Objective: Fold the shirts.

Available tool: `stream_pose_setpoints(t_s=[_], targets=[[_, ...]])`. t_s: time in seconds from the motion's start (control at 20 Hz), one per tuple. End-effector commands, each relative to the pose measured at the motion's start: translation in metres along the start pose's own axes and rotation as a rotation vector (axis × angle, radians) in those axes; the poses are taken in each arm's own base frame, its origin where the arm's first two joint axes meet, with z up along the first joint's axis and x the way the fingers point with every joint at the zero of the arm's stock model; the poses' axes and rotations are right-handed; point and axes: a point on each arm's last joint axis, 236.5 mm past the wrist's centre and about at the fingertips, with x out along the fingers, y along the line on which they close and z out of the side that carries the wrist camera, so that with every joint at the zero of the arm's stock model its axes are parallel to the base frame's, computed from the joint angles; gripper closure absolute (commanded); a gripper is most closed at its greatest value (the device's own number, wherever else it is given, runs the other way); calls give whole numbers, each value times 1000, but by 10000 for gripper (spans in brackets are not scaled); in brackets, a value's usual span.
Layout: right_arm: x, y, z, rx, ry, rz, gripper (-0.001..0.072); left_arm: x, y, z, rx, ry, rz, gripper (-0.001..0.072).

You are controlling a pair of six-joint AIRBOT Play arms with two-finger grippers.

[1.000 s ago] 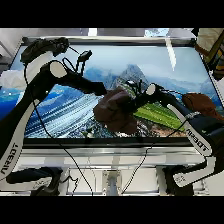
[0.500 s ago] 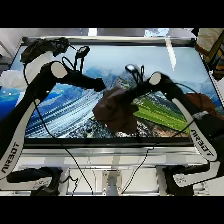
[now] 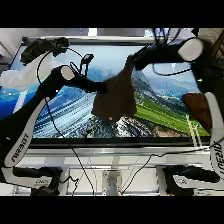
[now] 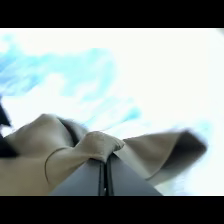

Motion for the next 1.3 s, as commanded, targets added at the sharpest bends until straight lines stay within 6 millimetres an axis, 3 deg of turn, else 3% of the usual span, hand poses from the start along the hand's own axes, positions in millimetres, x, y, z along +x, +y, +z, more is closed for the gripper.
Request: stream_pose_setpoints(t_s=[0.0, 0.2, 0.35, 0.45, 0.6, 0.9, 0.95, 1.15, 1.2, 1.25], targets=[[-55, -38, 40, -61, -84, -193, 688, 6, 3, 2, -8, -9, -1, 128], [-82, -43, 69, -78, -166, -236, 688, 26, 9, -12, -39, 48, -11, 128], [-86, -51, 75, -93, -185, -275, 689, 46, 2, -35, -107, 142, -79, 126], [-85, -51, 70, -93, -167, -272, 689, 58, -13, -45, -132, 183, -151, 60], [-85, -52, 70, -94, -167, -275, 688, 69, -53, -44, -116, 172, -306, 60], [-85, -52, 70, -93, -164, -275, 688, 106, -91, -67, -40, 198, -345, 71], [-85, -52, 70, -93, -164, -276, 688, 110, -100, -66, -42, 183, -368, 95], [-86, -57, 67, -106, -151, -300, 688, 106, -132, -24, -82, 4, -493, 388], [-87, -59, 66, -109, -146, -308, 688, 104, -135, -13, -90, -42, -509, 390], [-87, -60, 65, -111, -140, -311, 688, 103, -136, -5, -100, -73, -521, 445]])
